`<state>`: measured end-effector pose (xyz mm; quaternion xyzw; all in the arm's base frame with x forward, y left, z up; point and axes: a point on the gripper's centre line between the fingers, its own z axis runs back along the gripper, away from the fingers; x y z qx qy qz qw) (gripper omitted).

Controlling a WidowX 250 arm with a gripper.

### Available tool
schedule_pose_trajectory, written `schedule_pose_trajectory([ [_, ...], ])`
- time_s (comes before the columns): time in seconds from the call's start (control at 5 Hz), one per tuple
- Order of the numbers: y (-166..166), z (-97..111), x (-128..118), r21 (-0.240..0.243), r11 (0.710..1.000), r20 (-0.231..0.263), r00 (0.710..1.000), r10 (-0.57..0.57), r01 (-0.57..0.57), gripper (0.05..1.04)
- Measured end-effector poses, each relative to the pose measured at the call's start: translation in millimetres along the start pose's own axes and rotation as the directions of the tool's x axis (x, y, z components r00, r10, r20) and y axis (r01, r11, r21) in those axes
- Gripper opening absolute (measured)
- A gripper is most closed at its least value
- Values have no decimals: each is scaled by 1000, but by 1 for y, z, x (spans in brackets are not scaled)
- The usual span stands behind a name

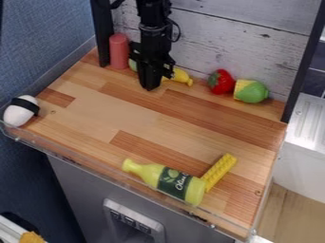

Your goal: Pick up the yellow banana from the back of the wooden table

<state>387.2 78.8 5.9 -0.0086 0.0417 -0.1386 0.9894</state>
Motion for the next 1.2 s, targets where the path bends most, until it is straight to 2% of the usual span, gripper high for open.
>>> schedule_pose_trajectory([
  [0.2, -3, -1, -4, 0, 1000, 5, 1000, -30, 30, 66],
  [0.6, -5, -1, -6, -1, 999, -3, 999, -48, 48, 52],
  [0.8, -12, 6, -8, -26, 998, -47, 997, 57, -59, 52],
  [1.0, -13, 27, -5, -26, 972, -82, 969, 232, -235, 52],
  [1.2, -13, 68, -1, -22, 917, -80, 915, 394, -397, 52],
])
